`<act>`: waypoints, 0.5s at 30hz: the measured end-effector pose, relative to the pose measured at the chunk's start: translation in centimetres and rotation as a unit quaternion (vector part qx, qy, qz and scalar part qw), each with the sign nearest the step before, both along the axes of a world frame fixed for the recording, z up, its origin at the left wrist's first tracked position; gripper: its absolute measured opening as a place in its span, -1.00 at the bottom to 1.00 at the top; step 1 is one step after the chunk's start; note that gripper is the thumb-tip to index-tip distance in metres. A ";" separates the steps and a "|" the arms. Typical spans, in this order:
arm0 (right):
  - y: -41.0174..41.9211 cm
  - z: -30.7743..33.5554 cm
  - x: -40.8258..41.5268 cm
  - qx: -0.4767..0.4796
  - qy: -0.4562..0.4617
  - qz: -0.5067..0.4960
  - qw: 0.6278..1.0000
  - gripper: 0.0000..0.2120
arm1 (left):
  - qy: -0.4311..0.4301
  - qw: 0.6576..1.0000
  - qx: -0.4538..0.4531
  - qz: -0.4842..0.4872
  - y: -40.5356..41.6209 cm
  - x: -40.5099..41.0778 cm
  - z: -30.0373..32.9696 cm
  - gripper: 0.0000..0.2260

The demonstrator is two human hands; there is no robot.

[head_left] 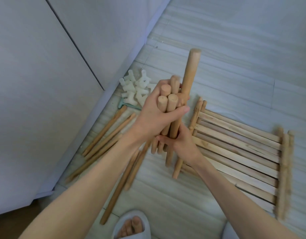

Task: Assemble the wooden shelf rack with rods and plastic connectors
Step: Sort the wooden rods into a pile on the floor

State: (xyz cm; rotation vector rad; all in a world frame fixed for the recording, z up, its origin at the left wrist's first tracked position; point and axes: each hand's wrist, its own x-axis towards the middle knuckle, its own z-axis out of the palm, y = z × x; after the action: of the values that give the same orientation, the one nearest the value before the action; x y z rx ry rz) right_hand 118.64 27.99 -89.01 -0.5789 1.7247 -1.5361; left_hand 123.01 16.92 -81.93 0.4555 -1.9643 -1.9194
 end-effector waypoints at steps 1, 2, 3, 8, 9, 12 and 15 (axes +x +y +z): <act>0.3 0.2 0.1 -0.001 0.009 -0.001 1.000 -0.67 | -0.002 1.000 -0.015 -0.005 0.4 0.3 -0.1 -0.60; 0.5 0.4 0.3 -0.004 0.016 -0.004 1.000 -0.64 | -0.007 0.999 -0.033 -0.013 0.7 0.7 -0.5 -0.57; 0.8 0.5 0.5 -0.009 0.025 -0.008 1.000 -0.60 | -0.019 0.998 -0.048 -0.022 1.1 1.1 -0.8 -0.54; 1.6 0.1 1.0 -0.008 0.024 0.007 1.000 -0.51 | -0.064 0.996 -0.037 -0.043 1.8 2.3 -2.0 -0.50; 1.7 -0.3 1.0 -0.004 0.024 0.009 1.000 -0.47 | -0.062 0.996 -0.035 -0.048 1.6 2.5 -2.1 -0.49; 1.7 -1.0 1.1 0.001 0.006 0.019 1.000 -0.42 | -0.074 0.995 -0.019 -0.070 1.2 2.6 -2.5 -0.48; 1.1 -1.7 1.4 0.020 0.016 0.018 1.000 -0.52 | -0.087 0.995 0.001 -0.054 1.1 2.4 -3.4 -0.55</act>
State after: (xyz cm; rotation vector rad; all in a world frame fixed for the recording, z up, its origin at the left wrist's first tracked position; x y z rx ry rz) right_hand 120.07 29.06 -90.75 -0.6140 1.7567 -1.4716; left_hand 125.41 18.03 -85.30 0.5453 -2.1364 -2.0085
